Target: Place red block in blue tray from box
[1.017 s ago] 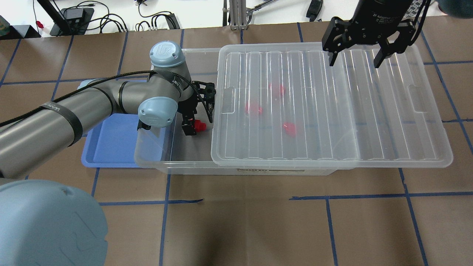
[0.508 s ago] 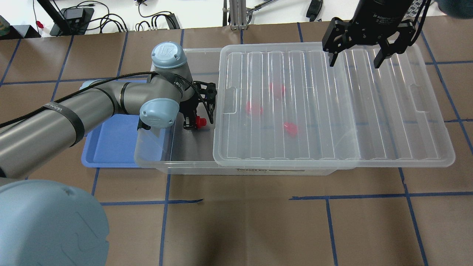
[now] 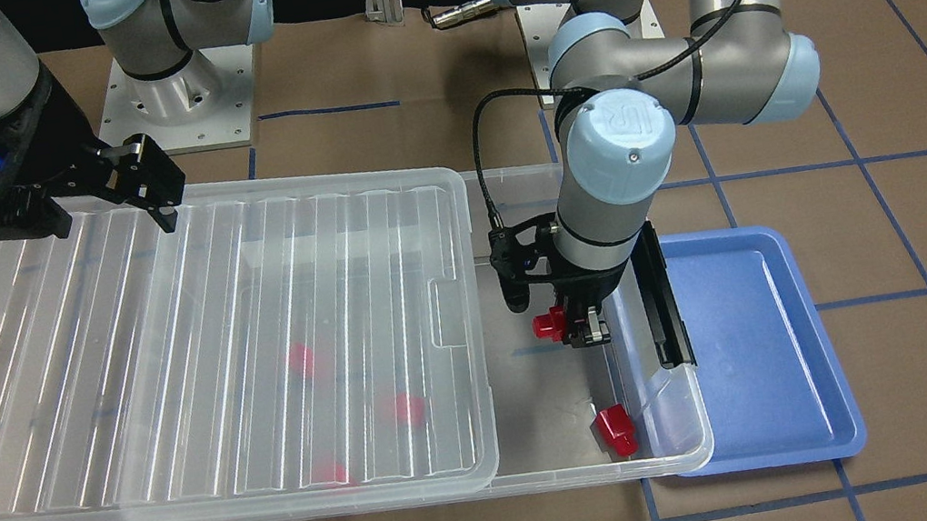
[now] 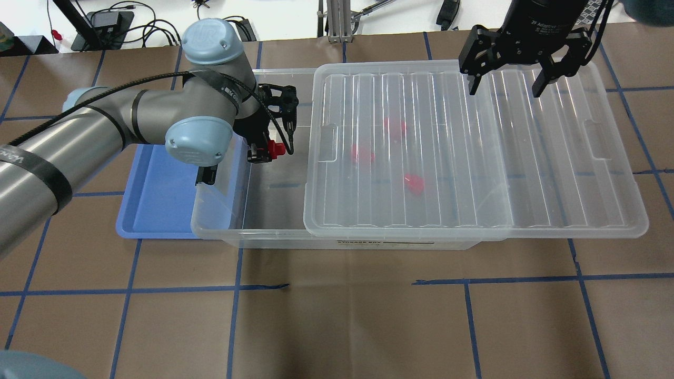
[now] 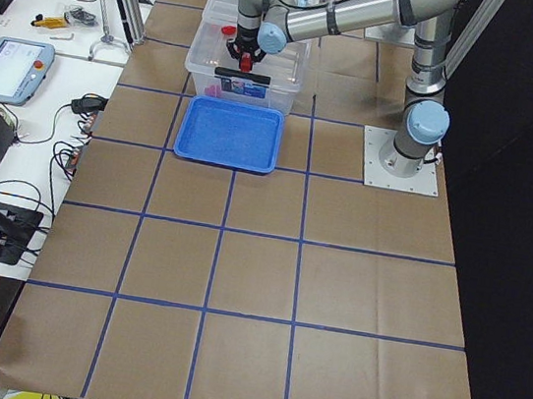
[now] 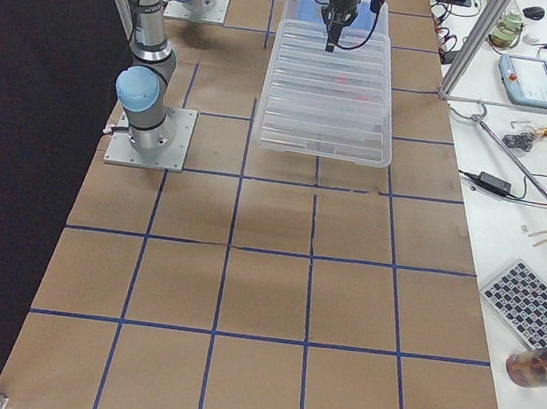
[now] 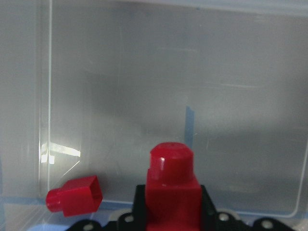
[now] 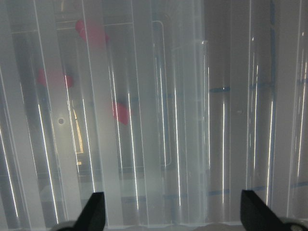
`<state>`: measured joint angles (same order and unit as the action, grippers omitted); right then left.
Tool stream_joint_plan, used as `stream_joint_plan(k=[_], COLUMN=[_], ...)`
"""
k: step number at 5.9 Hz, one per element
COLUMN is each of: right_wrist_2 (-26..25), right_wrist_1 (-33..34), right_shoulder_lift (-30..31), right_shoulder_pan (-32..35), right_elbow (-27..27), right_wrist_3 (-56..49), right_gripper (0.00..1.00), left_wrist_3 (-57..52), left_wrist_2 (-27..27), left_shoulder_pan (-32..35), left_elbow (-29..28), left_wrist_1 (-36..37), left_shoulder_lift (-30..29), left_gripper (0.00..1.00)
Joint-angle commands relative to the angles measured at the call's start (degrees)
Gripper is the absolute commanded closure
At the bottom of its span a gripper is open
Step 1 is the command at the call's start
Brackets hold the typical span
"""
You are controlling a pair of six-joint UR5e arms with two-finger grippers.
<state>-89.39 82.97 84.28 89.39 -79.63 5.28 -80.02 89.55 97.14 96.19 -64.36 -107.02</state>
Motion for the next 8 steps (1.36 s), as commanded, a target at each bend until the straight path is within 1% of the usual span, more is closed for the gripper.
stream_joint_plan(k=[1,2,3,5,6,7,8], right_wrist_2=[0.0,0.0,0.0,0.0,-0.2,-0.3,-2.4], right_wrist_1=[0.0,0.0,0.1,0.1,0.0,0.0,0.3], right_shoulder_lift=[0.0,0.0,0.0,-0.1,0.0,0.0,0.2], right_shoulder_pan=[0.0,0.0,0.0,-0.3,-0.9,-2.1,-4.8], right_elbow=[0.0,0.0,0.0,0.3,0.3,0.4,0.7], right_wrist_3=[0.0,0.0,0.0,-0.1,-0.1,-0.9,-5.3], right_gripper=[0.0,0.0,0.0,0.0,0.0,0.0,0.0], left_wrist_3=[0.2,-0.9,-1.3,-10.9,-17.1,-19.0,-20.0], left_wrist_2=[0.1,0.5,0.8,0.8,0.7,0.8,1.2], left_shoulder_pan=[-0.1,-0.5,-3.0,-13.1,-18.8,-21.2,-21.5], left_elbow=[-10.1,-14.4,-15.3,-15.1,-13.8,-10.8,-6.6], left_wrist_1=[-15.9,-20.3,-20.4,-21.0,-21.1,-21.0,-19.2], left_shoulder_lift=[4.6,4.8,5.1,6.1,6.2,6.3,5.7], left_gripper=[1.0,1.0,1.0,1.0,1.0,1.0,1.0])
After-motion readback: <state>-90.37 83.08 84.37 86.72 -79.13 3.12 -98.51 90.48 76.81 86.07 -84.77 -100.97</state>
